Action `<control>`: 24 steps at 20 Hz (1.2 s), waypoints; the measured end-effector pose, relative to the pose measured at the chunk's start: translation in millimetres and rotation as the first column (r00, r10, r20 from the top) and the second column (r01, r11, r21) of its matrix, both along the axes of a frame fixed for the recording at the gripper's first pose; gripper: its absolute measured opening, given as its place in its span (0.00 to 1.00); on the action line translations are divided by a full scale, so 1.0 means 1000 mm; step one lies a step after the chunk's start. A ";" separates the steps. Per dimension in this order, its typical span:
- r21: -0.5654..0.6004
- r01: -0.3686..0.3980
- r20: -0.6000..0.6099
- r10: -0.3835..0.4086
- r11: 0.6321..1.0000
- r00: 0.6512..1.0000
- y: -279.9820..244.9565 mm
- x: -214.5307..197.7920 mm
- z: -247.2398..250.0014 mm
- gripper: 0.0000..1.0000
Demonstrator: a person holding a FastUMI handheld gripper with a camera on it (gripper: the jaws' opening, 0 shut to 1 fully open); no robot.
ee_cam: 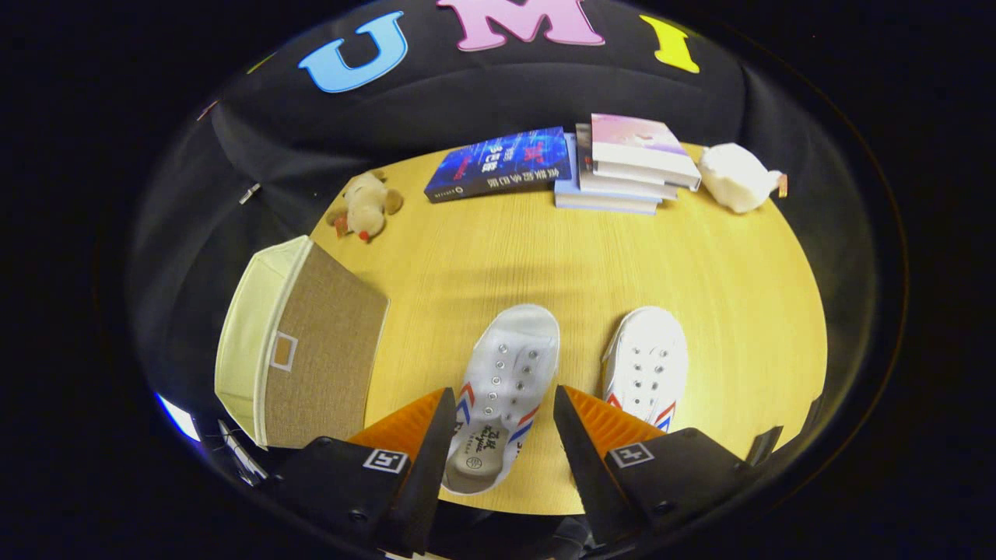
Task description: Open the storage box then place both shoes into the box .Put the left shoe in first, then the right shoe, with the right side of both shoes facing outward in a uniform manner.
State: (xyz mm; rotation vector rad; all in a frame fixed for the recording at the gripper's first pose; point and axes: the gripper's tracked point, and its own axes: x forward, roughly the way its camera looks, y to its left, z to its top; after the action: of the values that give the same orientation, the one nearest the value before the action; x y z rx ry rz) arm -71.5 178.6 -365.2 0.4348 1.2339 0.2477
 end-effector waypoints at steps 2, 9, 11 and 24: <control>0.004 -0.004 -0.068 0.004 1.000 0.998 0.003 -0.009 -0.024 0.78; -0.006 0.043 -0.204 -0.043 0.999 0.978 0.011 -0.020 -0.080 0.67; 0.032 0.065 -0.233 -0.056 0.997 0.971 0.017 -0.021 -0.082 0.57; 0.154 0.161 -0.187 -0.132 0.975 0.973 0.012 -0.001 0.007 0.06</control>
State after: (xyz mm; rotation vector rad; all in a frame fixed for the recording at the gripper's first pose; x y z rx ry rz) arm -72.8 190.3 -358.5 0.7040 1.3516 0.1900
